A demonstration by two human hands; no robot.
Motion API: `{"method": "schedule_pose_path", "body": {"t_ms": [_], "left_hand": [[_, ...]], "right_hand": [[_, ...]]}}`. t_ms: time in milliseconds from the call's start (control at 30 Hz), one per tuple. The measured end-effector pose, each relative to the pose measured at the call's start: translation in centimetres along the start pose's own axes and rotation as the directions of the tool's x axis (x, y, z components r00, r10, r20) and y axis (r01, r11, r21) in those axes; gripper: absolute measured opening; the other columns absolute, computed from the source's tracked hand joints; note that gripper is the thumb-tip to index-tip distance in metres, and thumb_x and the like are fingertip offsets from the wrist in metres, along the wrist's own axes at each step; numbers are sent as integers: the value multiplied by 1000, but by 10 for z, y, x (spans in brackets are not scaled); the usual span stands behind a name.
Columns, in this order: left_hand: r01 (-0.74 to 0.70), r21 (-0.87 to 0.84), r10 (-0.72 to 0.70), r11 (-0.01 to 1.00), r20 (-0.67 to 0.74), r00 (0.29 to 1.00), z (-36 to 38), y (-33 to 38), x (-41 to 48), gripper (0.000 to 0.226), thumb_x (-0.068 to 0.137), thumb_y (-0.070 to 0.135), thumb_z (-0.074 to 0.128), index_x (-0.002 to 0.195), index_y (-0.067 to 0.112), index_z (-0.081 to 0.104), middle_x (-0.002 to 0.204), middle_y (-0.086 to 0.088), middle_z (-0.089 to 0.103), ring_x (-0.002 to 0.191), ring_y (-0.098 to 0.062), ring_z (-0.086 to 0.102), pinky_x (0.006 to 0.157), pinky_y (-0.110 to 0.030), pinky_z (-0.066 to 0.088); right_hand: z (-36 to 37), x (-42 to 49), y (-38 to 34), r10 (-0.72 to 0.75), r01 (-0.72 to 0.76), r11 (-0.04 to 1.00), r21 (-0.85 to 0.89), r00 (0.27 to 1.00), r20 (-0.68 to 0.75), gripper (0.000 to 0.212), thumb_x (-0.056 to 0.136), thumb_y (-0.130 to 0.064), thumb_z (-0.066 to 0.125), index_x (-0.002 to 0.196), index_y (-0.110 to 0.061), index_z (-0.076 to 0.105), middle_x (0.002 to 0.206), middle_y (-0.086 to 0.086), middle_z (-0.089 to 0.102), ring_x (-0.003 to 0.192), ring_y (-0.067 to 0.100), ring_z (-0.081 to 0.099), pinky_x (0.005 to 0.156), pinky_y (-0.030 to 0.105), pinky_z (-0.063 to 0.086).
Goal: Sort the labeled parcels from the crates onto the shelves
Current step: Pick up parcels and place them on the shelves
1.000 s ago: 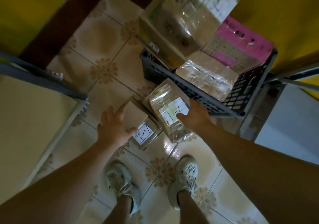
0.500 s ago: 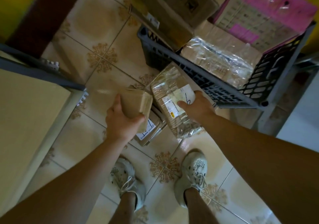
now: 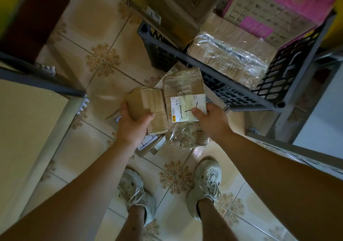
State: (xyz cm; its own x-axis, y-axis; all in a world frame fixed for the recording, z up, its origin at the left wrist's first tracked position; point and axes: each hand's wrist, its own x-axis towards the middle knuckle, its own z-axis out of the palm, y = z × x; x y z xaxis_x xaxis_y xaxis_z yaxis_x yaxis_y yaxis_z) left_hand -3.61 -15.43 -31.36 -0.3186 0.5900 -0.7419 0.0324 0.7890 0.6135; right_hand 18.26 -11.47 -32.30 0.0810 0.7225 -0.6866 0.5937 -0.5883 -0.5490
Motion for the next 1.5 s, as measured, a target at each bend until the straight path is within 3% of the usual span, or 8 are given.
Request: {"method": "schedule_pose_path", "body": {"t_ms": [367, 633, 800, 933, 1067, 1300, 1400, 1500], "left_hand": [[-74, -77, 82, 994, 111, 990, -36, 77, -64, 47, 93, 18, 57, 136, 27, 40, 113, 5, 61, 94, -9, 64, 63, -19, 51], [-122, -184, 169, 975, 267, 949, -112, 197, -171, 49, 95, 10, 55, 141, 22, 43, 96, 11, 70, 75, 0, 70, 69, -35, 56], [-132, -262, 224, 956, 363, 904, -160, 272, -240, 56, 75, 28, 71, 128, 28, 55, 101, -3, 74, 87, -24, 72, 66, -42, 57], [-313, -197, 368, 929, 406, 836, -193, 322, -307, 25, 92, 28, 60, 116, 35, 56, 101, 0, 71, 91, -23, 68, 75, -42, 55], [-411, -190, 451, 892, 457, 767, -212, 350, -368, 53, 84, 33, 64, 134, 27, 50, 110, -5, 69, 101, -28, 66, 85, -49, 53], [-679, -165, 667, 715, 450, 593, -205, 349, -479, 24, 95, 30, 57, 107, 50, 54, 111, 12, 66, 111, -18, 61, 93, -44, 51], [-826, -106, 786, 553, 396, 475, -189, 336, -532, 46, 97, 29, 55, 138, 40, 37, 112, 22, 53, 116, -12, 52, 81, -22, 46], [-906, -42, 829, 421, 423, 366, -172, 315, -579, 84, 85, 32, 70, 150, 37, 17, 122, 17, 45, 114, -8, 46, 95, -30, 44]], "right_hand": [[-55, -88, -61, 22, 1, 978, 210, 994, -109, 2, 95, -32, 64, 93, -33, 63, 81, -21, 62, 77, -2, 59, 59, 11, 41], [-112, -225, -177, 22, 114, 871, 477, 962, -271, 14, 94, -40, 62, 91, -26, 67, 93, 0, 72, 87, 21, 68, 83, 39, 55], [-136, -319, -239, -56, 218, 762, 610, 961, -272, 17, 96, -39, 61, 110, -36, 53, 111, -7, 66, 105, 22, 64, 97, 47, 51], [-158, -398, -271, -184, 342, 725, 598, 933, -310, 57, 92, -21, 69, 137, -33, 37, 113, 3, 69, 99, 20, 70, 80, 40, 60], [-176, -464, -283, -225, 450, 646, 616, 884, -409, 55, 92, -7, 66, 127, -43, 43, 105, -5, 71, 81, 7, 73, 61, 24, 58], [-204, -556, -260, -191, 554, 487, 675, 822, -537, 53, 90, -6, 69, 131, -31, 48, 108, 2, 72, 88, 19, 74, 64, 34, 59], [-220, -594, -233, -174, 590, 441, 676, 795, -581, 44, 90, -7, 69, 122, -32, 52, 104, 2, 72, 79, 17, 75, 59, 32, 58], [-239, -635, -198, -175, 615, 442, 653, 773, -610, 49, 89, -9, 71, 128, -32, 52, 107, 2, 73, 88, 22, 74, 75, 46, 61]]}}
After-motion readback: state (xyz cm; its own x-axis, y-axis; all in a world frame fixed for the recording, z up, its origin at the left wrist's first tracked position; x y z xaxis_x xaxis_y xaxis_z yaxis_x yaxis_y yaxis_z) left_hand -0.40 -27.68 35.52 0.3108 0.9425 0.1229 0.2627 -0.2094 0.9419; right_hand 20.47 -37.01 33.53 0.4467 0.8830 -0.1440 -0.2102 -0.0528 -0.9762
